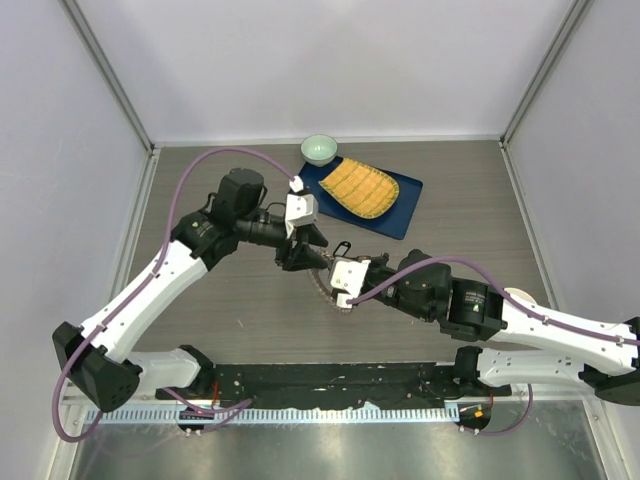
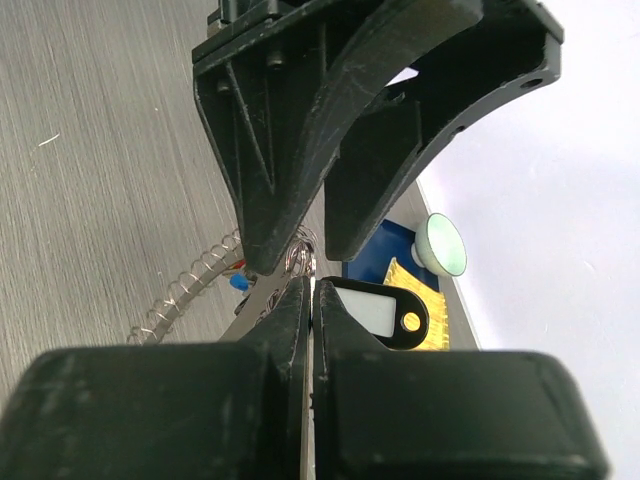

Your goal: Remove the keys from the keyring

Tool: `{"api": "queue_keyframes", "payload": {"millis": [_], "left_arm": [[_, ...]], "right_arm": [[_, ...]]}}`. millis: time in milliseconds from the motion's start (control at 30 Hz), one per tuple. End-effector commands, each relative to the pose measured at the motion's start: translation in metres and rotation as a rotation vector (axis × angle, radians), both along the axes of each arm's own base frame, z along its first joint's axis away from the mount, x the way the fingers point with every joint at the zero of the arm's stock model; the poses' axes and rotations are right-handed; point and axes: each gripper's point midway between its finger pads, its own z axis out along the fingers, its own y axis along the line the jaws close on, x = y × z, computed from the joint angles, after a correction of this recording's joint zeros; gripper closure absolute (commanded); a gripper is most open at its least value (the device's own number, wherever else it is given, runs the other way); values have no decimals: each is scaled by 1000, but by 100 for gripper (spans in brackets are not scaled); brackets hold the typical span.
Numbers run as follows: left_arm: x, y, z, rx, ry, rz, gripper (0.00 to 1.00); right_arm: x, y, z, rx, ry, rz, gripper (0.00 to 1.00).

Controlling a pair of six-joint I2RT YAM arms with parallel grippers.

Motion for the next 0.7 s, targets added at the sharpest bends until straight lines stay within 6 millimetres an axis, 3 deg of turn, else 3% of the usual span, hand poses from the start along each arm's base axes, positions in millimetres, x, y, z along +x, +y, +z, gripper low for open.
{"api": "queue_keyframes", "payload": {"millis": [0, 667], "left_arm": [[-1, -4, 21, -22, -48, -12, 50], [-6, -1, 35, 19, -125, 9, 63]], "right_arm": [[3, -1, 41, 149, -44, -24, 99], [4, 1, 33, 138, -27, -32, 99]]}}
